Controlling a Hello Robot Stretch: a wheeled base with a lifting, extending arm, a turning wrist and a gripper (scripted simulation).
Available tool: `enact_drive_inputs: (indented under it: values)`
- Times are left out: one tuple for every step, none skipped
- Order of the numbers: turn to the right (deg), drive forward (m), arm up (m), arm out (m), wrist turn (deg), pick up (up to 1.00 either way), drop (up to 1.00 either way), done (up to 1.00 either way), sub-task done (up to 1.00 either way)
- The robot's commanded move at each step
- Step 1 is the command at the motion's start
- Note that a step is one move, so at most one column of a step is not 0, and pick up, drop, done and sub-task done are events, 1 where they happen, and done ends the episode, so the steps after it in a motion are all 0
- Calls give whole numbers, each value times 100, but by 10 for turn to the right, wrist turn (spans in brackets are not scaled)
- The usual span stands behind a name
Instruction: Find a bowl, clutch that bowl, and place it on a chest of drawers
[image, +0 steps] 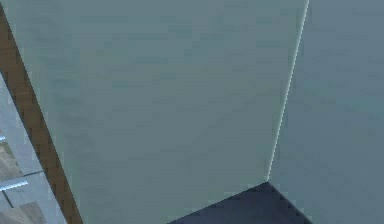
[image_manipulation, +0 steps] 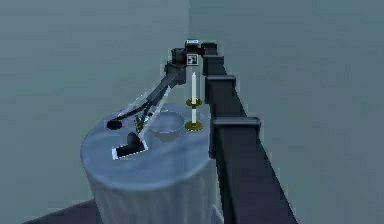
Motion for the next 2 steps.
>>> enact_drive_inputs:
  values:
    - [0,0,0,0,450,0,0,0,0]
    - [0,0,0,0,450,0,0,0,0]
